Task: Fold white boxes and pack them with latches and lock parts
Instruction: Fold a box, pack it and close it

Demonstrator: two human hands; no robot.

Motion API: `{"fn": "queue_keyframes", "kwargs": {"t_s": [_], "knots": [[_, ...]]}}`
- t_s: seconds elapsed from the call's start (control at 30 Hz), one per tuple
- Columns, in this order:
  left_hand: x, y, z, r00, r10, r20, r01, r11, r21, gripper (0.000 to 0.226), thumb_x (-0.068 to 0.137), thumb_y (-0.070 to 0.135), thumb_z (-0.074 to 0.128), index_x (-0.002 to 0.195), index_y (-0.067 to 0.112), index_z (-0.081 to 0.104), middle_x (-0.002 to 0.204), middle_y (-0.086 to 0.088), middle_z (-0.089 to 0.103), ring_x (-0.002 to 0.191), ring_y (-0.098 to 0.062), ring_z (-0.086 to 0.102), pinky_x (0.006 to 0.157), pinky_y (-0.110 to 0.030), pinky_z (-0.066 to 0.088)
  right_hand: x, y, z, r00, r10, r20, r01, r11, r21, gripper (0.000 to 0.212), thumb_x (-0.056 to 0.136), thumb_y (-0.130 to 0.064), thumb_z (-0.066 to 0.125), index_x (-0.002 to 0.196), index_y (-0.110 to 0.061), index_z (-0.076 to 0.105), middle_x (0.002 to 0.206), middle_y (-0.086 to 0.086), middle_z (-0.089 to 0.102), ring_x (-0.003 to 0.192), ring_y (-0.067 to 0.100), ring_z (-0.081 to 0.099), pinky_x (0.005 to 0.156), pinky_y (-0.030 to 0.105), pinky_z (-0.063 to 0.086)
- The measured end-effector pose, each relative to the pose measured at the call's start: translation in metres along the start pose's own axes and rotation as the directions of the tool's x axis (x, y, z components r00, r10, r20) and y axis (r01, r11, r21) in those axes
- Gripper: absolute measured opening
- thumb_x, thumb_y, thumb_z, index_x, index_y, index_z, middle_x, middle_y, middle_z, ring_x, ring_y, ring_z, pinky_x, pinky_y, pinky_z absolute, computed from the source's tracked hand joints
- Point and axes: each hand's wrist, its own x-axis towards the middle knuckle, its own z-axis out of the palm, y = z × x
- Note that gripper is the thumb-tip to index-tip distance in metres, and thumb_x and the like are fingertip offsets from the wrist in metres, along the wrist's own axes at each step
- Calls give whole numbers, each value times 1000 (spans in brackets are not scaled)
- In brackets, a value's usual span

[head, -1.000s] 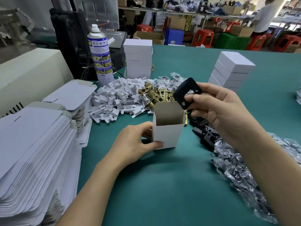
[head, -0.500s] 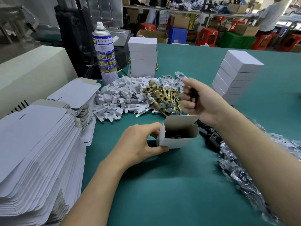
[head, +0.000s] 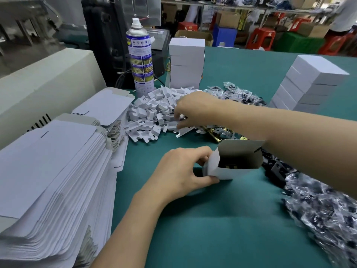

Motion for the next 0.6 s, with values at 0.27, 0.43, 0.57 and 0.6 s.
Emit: {"fn": "queue_keyframes", "kwargs": {"t_s": [0.27, 0.43, 0.57, 0.6], "knots": [[1, -2, 2, 999, -32, -4, 32, 999, -24, 29, 81, 41, 85, 101, 31, 67, 96, 19, 73, 102, -1, 68, 84, -35, 54, 12, -20, 9, 999, -31, -27, 26, 986, -167, 22, 92, -29, 60, 80, -12, 63, 64, 4, 49, 70, 32, 54, 48, 28, 21], [1, -5, 4, 1000, -25, -10, 25, 999, -42, 28, 82, 40, 84, 105, 32, 68, 96, 20, 74, 97, 0, 68, 71, -30, 47, -14, -14, -13, 977, 121, -178, -100, 987, 124, 18, 95, -23, 53, 96, -15, 68, 93, 5, 71, 83, 30, 61, 62, 32, 41], [2, -7, 4, 999, -50, -6, 50, 998, -36, 32, 85, 43, 82, 113, 35, 69, 104, 20, 75, 103, 1, 69, 85, -35, 56, -59, 4, -48, 872, 375, -314, -133, 799, 587, 12, 97, -22, 60, 96, -16, 71, 87, -5, 72, 77, 13, 64, 67, 23, 49], [3, -7, 4, 998, -56, -3, 56, 998, -39, 33, 85, 43, 81, 114, 35, 68, 105, 20, 76, 103, 1, 70, 89, -36, 56, -72, 9, -55, 842, 439, -314, -125, 725, 677, 11, 96, -22, 63, 93, -15, 71, 80, -11, 71, 69, 5, 62, 61, 16, 47]]}}
